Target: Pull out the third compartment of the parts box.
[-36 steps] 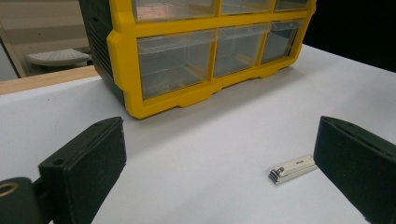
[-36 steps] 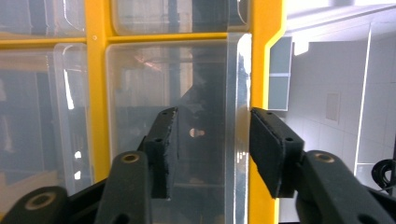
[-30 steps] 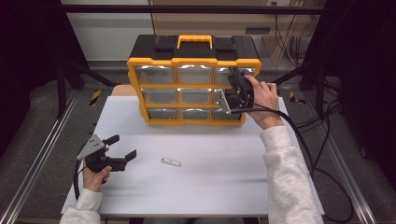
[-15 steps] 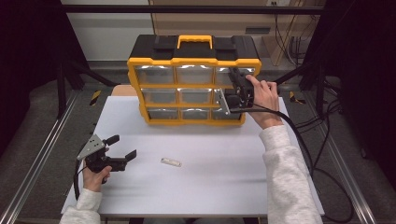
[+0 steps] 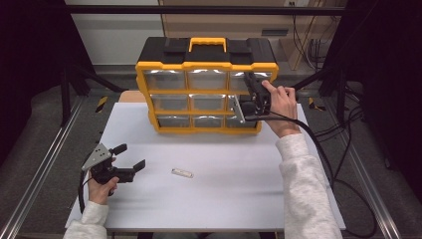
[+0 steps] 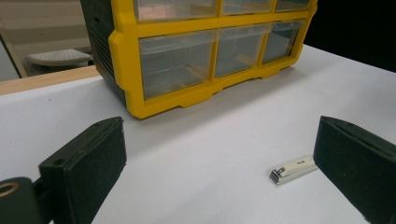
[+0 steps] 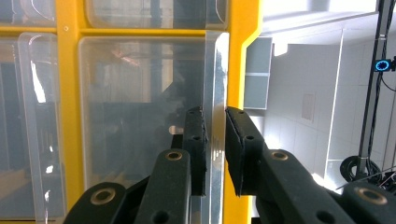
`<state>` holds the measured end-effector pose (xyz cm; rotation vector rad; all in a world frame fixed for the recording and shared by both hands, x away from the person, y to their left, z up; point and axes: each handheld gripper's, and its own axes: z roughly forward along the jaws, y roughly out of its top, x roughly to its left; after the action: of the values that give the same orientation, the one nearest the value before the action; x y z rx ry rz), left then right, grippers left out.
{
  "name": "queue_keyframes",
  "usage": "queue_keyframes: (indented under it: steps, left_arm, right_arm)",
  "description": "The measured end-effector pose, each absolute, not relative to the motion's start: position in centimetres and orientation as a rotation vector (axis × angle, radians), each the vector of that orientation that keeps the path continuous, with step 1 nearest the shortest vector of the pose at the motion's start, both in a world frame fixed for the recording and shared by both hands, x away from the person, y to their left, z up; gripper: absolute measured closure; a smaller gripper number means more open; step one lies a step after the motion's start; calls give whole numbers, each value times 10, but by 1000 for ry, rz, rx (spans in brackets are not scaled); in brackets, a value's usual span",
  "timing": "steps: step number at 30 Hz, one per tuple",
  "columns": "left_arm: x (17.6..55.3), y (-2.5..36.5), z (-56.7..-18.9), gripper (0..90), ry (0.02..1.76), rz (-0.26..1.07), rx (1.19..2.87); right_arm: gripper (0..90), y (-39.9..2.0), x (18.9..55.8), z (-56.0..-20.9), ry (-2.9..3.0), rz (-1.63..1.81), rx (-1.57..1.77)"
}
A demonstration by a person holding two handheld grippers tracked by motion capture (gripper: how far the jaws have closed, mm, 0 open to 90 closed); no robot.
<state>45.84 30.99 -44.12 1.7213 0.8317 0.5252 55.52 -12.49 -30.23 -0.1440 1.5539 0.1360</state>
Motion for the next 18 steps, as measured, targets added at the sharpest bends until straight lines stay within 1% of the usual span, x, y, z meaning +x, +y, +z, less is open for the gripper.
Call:
queue_keyframes:
  steps: [18]
  left_arm:
    - [458, 310, -441, 20, 831, 526, 1720]
  right_arm:
    - [792, -127, 546, -299, 1563, 139, -160]
